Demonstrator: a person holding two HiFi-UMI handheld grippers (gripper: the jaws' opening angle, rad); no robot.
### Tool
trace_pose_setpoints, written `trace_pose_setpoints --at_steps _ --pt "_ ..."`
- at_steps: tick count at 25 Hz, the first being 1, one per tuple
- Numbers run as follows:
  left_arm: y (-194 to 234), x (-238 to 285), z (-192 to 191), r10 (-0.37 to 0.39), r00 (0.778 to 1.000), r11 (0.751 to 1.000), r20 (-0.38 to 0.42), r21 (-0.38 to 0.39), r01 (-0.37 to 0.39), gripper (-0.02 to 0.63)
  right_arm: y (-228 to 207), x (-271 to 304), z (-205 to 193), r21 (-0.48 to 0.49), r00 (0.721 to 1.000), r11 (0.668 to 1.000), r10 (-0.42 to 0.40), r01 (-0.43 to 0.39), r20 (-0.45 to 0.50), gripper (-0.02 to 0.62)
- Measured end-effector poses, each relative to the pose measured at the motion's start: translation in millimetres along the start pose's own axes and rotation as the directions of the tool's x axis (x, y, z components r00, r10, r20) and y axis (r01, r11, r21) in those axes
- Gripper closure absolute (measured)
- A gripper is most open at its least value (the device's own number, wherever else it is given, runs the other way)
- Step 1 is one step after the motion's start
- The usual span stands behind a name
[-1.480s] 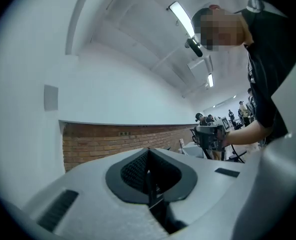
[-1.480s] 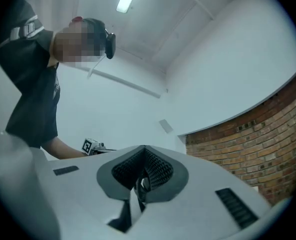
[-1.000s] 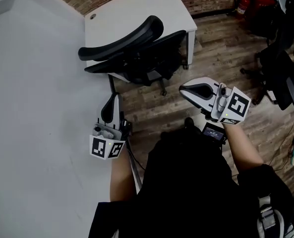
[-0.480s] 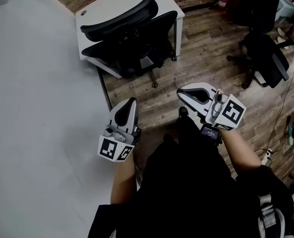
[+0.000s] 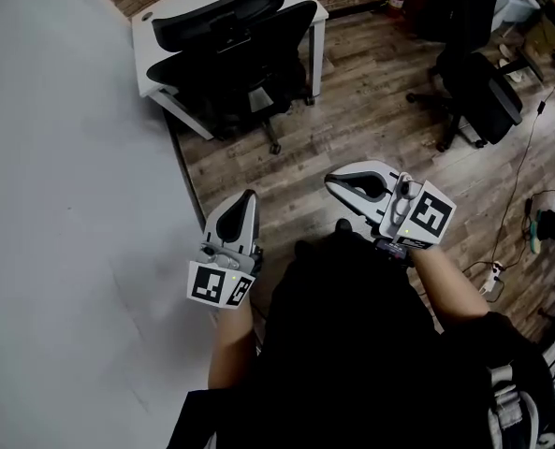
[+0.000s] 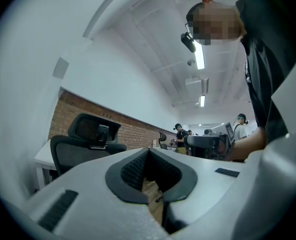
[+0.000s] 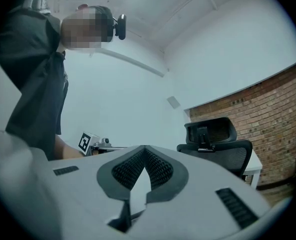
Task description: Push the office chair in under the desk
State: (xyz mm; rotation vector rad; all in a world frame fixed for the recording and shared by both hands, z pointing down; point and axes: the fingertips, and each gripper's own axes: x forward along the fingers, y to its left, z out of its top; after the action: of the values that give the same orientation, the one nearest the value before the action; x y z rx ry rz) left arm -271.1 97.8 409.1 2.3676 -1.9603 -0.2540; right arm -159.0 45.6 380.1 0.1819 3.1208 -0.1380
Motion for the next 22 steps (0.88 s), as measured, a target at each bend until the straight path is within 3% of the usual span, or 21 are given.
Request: trace_pose_setpoints --at_steps 4,8,17,22 --pt "-23 -2 7 -0.010 1.000 1.000 0.008 0.022 0.009 0.591 12 -11 6 -0.030 0.999 0.999 0.032 -0.032 -0.005 0.589" --pt "-48 2 9 0.031 0.999 0.998 -0.009 0.049 -0.031 0.591 21 -33 15 -0.052 0.998 0.996 0.067 -0.067 -0.014 0.589" --pt "-126 11 -1 0.089 0.995 0.994 -0.035 0.069 -0.086 0.591 36 -115 9 -0.020 0.993 0.993 0.113 -0.113 -0.013 0.589" --pt "-165 6 -16 0.083 0.996 0.995 -0.042 0.063 -0.080 0.591 47 -145 2 -0.035 0.988 0.988 0.153 -0.153 0.013 0.589"
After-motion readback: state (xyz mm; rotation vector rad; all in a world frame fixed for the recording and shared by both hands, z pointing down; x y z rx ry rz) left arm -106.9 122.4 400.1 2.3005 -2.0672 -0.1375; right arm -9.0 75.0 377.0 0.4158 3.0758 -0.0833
